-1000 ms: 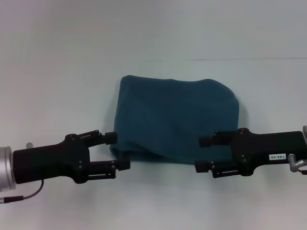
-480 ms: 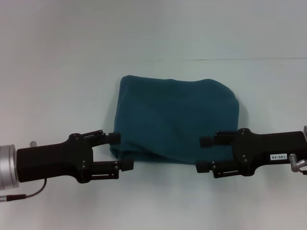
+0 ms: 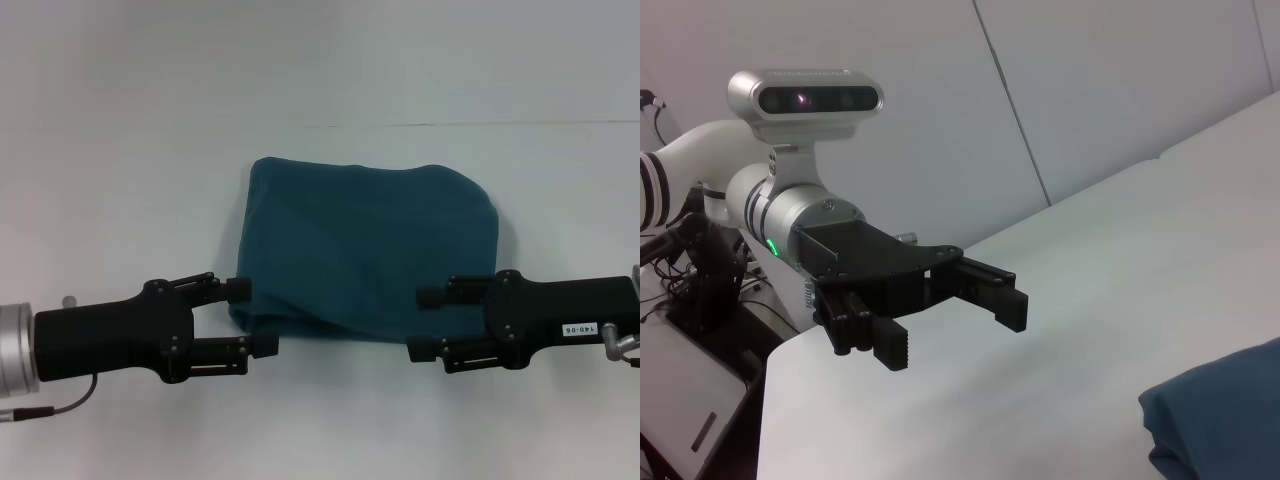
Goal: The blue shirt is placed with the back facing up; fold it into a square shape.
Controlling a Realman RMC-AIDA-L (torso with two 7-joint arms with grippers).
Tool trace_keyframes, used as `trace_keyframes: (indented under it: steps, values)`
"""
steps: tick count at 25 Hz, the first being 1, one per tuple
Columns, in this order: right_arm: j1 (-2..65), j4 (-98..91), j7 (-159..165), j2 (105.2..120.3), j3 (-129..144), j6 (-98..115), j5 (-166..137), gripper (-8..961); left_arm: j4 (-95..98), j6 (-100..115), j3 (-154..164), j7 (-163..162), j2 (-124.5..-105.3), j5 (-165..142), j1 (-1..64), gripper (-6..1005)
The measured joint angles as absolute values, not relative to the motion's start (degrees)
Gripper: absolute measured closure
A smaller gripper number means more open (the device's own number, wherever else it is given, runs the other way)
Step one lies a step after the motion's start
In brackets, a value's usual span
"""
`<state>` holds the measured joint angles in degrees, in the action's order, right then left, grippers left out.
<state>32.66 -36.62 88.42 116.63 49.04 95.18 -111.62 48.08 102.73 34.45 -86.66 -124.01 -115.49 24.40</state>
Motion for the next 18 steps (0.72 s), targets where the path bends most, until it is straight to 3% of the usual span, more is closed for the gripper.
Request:
trace_keyframes:
  steps: [18]
  values:
    - [32.6,-36.7,88.4,116.85,49.1,95.2,-111.6,96,47.9,103.1,34.5,-87.4,-124.01,-115.5,24.4,119]
